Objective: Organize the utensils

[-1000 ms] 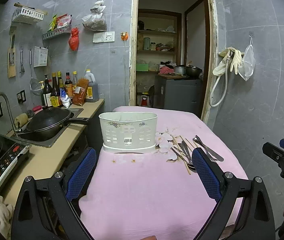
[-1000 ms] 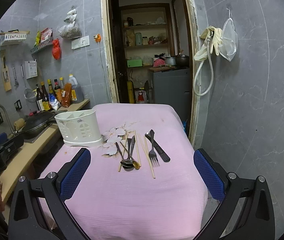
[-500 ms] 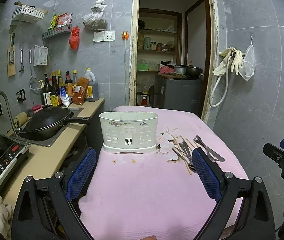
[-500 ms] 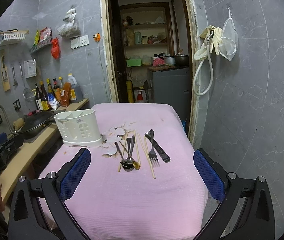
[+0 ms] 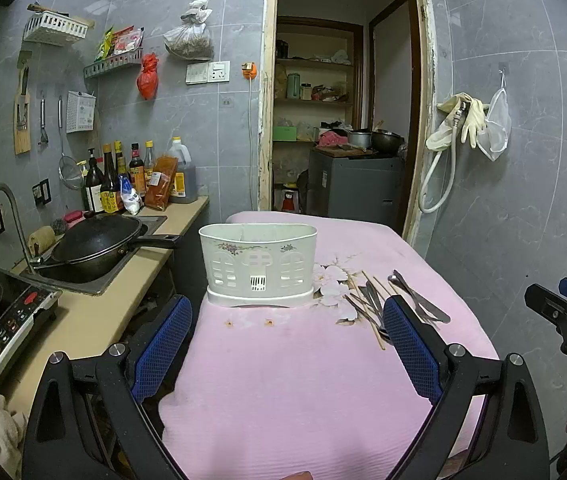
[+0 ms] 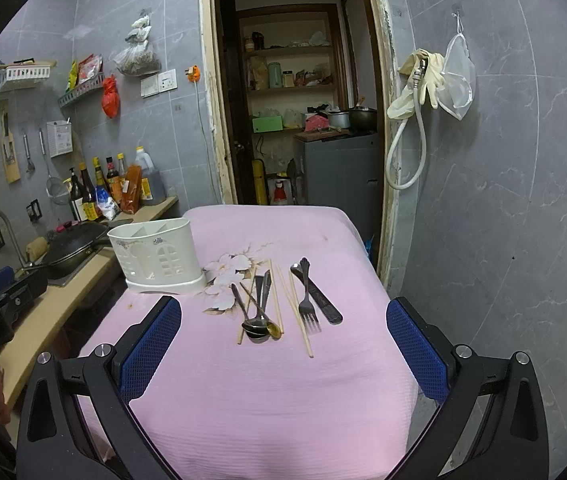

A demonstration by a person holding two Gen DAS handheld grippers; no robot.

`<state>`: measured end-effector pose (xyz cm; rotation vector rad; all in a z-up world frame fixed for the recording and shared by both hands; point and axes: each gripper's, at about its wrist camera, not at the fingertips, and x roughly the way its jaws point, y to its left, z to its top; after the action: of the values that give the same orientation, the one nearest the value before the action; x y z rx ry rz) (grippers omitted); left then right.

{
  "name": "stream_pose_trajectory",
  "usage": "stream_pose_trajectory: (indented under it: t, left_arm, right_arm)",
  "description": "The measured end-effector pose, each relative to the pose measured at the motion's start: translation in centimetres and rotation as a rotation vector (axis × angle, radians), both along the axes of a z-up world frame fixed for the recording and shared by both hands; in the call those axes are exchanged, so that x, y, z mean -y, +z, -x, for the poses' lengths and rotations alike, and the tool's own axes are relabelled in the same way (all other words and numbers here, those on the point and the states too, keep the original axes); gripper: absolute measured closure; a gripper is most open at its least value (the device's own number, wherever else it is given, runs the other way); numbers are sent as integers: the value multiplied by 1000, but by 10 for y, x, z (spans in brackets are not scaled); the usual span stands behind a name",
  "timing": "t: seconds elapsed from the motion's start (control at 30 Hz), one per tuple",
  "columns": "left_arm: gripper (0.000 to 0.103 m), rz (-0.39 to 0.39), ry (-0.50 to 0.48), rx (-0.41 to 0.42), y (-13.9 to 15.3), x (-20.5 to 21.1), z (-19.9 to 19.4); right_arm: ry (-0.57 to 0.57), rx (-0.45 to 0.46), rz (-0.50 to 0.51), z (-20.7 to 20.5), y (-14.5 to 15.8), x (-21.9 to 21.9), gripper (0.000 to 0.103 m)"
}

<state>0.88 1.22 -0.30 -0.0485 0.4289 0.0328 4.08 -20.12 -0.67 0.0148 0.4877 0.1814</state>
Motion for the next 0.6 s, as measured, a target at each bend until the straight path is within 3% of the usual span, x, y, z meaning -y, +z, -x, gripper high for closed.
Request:
stream_pose_trajectory:
  t: [0.6]
  left_arm:
    - [9, 0, 2, 0, 0, 1, 0]
  right_arm:
    - [-1, -4, 0, -2, -1, 1, 0]
